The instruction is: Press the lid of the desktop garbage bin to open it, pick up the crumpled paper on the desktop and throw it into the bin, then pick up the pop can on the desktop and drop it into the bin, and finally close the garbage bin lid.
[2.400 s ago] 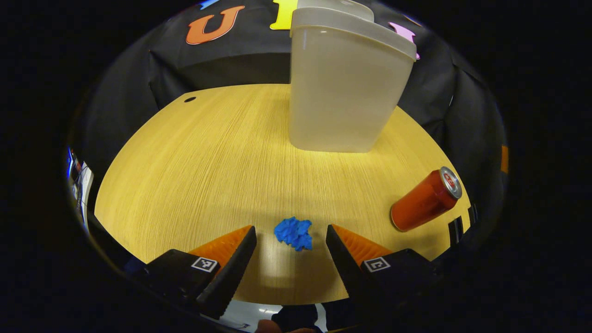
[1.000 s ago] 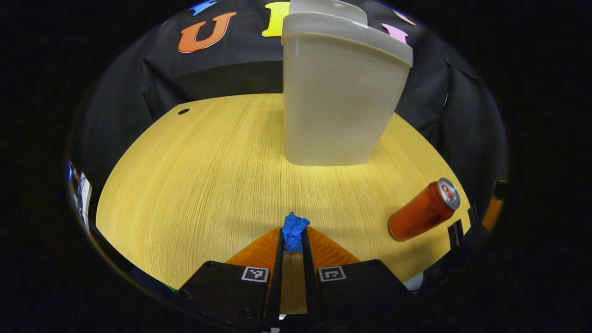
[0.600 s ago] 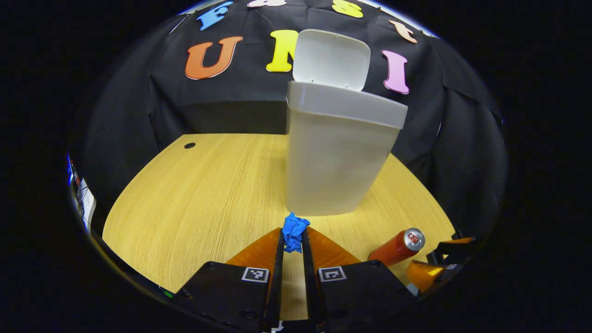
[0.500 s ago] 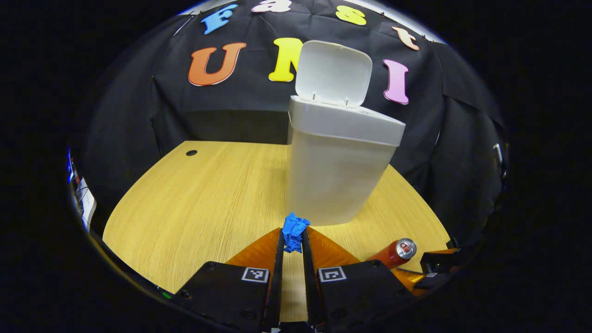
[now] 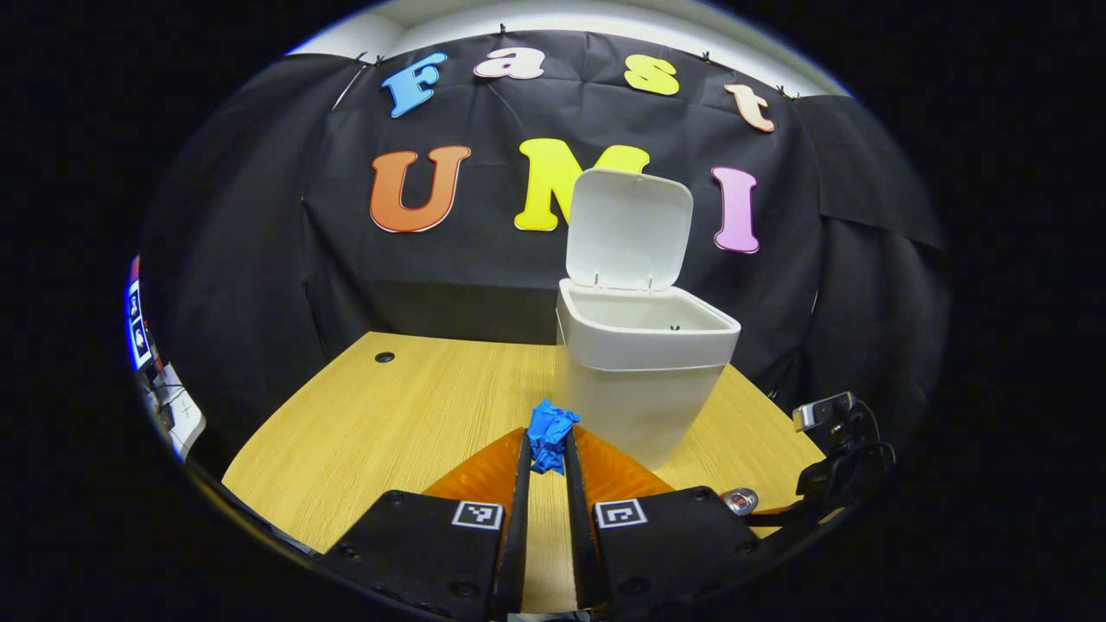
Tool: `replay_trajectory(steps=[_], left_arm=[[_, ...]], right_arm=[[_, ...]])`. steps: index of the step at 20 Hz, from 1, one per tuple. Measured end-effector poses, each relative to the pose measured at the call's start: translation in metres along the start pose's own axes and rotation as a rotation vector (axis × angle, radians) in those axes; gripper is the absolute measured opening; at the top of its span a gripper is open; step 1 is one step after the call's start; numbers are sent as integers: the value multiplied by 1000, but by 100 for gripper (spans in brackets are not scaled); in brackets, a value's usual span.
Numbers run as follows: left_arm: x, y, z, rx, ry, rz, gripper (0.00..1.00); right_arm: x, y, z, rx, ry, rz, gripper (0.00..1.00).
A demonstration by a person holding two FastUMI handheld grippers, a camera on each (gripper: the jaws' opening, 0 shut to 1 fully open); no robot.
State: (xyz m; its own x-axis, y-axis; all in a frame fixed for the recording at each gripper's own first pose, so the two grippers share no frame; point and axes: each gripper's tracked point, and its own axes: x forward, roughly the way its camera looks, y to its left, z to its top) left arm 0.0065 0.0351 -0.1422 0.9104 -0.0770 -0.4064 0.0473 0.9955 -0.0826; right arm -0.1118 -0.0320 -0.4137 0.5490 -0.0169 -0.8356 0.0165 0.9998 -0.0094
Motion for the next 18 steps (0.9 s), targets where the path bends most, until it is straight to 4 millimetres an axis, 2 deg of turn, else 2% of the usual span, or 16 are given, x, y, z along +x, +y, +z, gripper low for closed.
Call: replay_trajectory(steps=[2,4,6,8,10,12,18], left_arm=[[1,-1,3,-11,-3,-8,24],[0,-3,-3,-22,24,-18,25],[-2,-2,-3,-32,34,-22,25],[-5,-3,-6,-35,44,-25,25],[-6,-3,-5,-39,48,-24,25],[-7,-2,-3,-39,48,-19,25],[-5,-3,5,-26,36,-22,25]], right_arm=[[10,-1,-5,7,15,-1,96],[18,0,-11,33,37,3,96],[21,0,-9,36,33,0,94],[22,2,-5,28,23,0,88],[22,0,-5,19,22,-6,88],[22,-2,-5,9,24,-20,80],[11,0,5,21,-4,7,79]])
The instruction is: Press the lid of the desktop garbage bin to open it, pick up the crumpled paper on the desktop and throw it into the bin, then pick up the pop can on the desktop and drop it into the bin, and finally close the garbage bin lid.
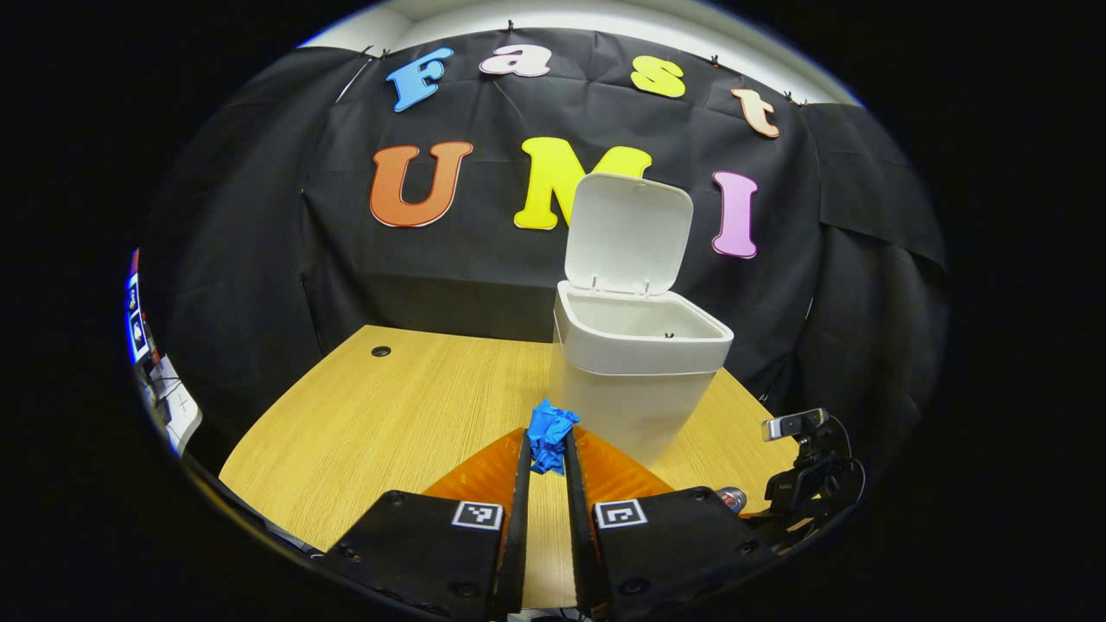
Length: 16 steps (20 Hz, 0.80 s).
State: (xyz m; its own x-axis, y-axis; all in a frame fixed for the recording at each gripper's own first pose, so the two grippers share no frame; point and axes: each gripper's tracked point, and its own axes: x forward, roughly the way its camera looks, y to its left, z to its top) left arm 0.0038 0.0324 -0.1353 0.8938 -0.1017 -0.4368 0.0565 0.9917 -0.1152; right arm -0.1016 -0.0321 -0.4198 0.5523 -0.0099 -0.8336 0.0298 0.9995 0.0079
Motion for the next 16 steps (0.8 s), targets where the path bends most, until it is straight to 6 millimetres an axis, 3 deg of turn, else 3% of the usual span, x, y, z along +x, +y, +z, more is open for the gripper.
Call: replay_trajectory(steps=[6,16], left_arm=[[10,-16,34,20,-52,-20,25],[47,-53,124,47,-198,-60,25]], right_arm=[[-23,5,23,-7,-40,42,79],[-66,-34,84,66,-146,19,79]])
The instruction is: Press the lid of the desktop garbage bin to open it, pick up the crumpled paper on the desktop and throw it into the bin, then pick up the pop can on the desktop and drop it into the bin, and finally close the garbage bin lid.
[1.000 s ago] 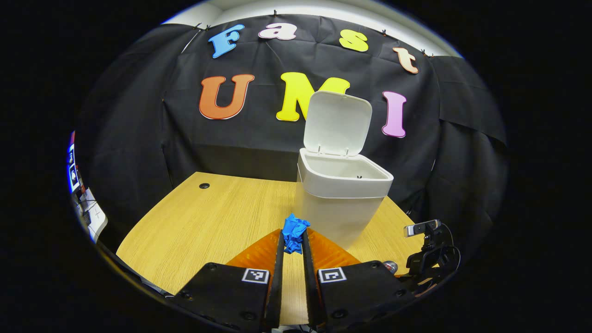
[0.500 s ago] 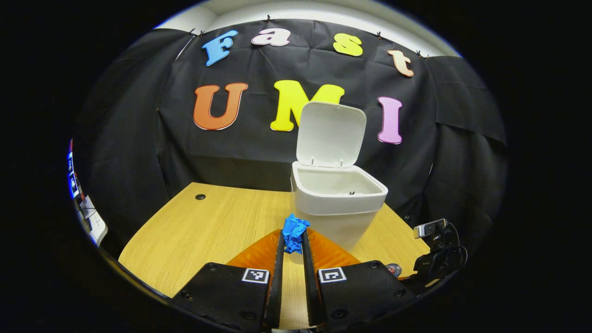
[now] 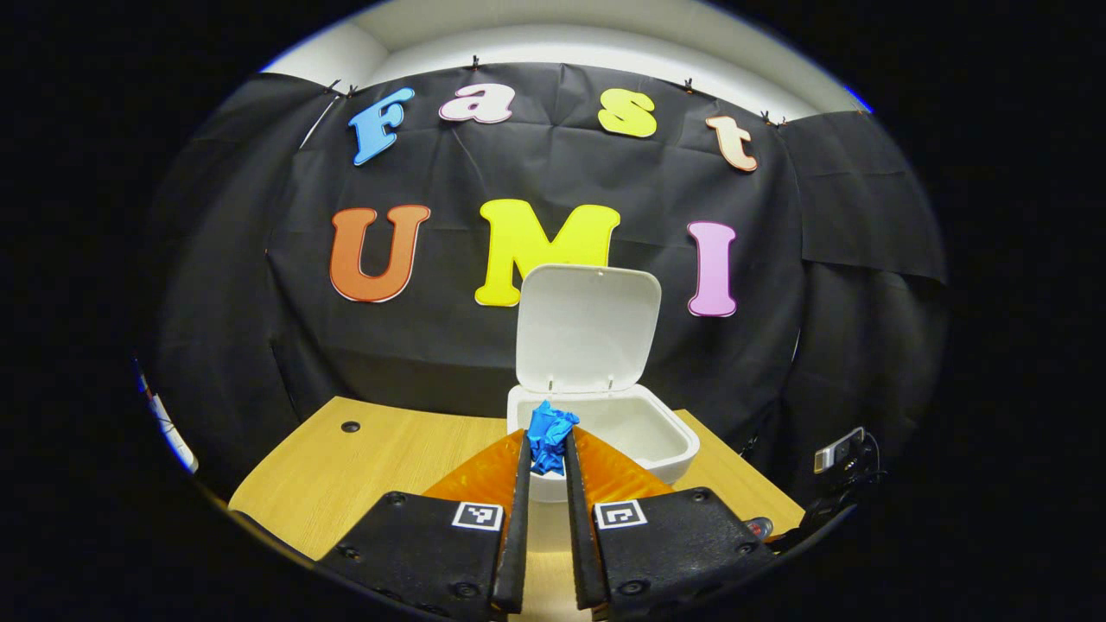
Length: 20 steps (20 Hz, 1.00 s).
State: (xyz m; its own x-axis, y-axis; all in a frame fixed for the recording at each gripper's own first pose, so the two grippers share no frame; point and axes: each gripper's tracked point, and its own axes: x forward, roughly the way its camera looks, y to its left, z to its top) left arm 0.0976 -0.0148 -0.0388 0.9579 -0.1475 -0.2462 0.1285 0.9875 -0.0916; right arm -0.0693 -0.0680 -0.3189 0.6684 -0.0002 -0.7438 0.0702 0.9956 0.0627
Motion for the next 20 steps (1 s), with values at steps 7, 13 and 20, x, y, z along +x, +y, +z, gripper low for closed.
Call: replay_trajectory(steps=[7,13,20], left_arm=[[42,-11,37,18,-70,10,24],[75,-16,42,39,-78,39,25],[105,-20,25,27,-25,44,35]], right_arm=[[-11,-36,46,54,-67,-48,79],[-3,-52,70,42,-91,-71,78],[14,-56,82,17,-81,-72,78]])
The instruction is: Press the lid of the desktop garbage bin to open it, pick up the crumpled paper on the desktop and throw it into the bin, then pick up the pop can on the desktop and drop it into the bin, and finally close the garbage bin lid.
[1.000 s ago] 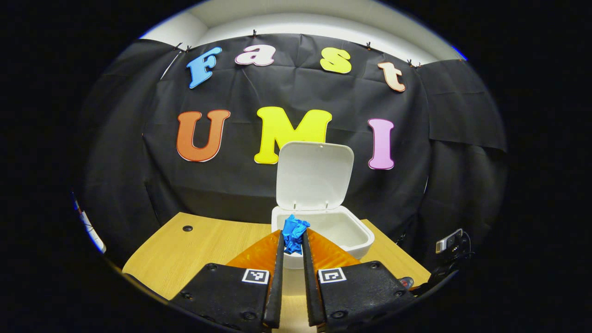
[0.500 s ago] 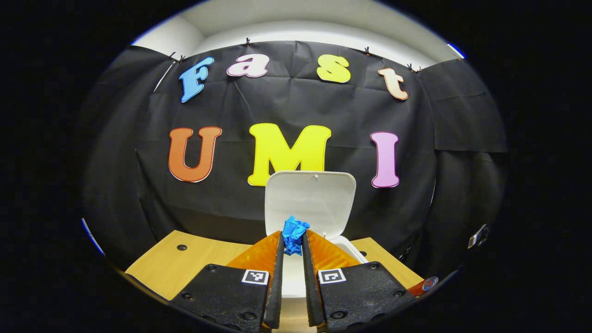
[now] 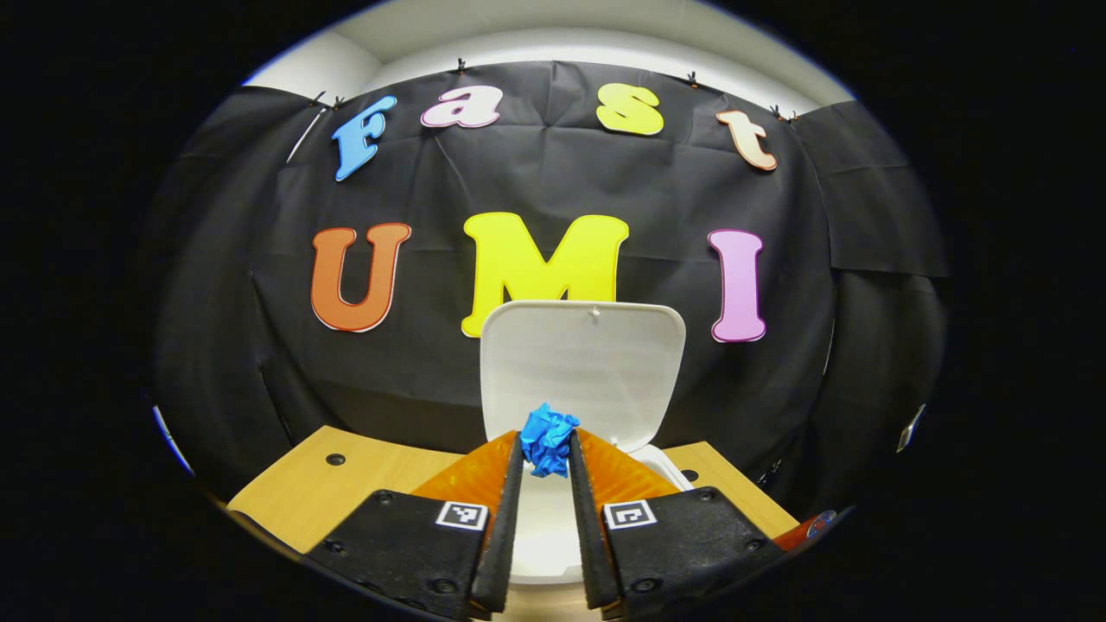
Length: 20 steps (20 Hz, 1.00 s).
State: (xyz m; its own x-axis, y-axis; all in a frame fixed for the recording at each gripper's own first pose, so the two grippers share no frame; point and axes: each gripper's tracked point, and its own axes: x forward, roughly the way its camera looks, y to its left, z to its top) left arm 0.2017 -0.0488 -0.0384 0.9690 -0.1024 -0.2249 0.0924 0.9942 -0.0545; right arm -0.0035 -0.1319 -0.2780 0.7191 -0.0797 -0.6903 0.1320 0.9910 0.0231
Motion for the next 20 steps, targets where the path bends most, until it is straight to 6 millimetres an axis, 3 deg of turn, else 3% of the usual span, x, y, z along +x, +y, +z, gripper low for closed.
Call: replay_trajectory(steps=[1,4,5,6,13,20], left_arm=[[4,-1,-6,9,17,3,40],[5,2,-7,21,17,9,75],[6,2,-7,23,13,7,76],[5,1,-7,22,12,-4,98],[-10,15,-9,30,8,12,100],[-51,44,-36,17,30,58,100]], right_arm=[[2,0,0,1,3,0,78],[5,3,1,2,7,4,79],[6,3,3,3,6,5,79],[6,5,2,4,5,5,79],[-5,14,3,-17,-6,10,78],[-31,24,25,-83,-25,19,79]])
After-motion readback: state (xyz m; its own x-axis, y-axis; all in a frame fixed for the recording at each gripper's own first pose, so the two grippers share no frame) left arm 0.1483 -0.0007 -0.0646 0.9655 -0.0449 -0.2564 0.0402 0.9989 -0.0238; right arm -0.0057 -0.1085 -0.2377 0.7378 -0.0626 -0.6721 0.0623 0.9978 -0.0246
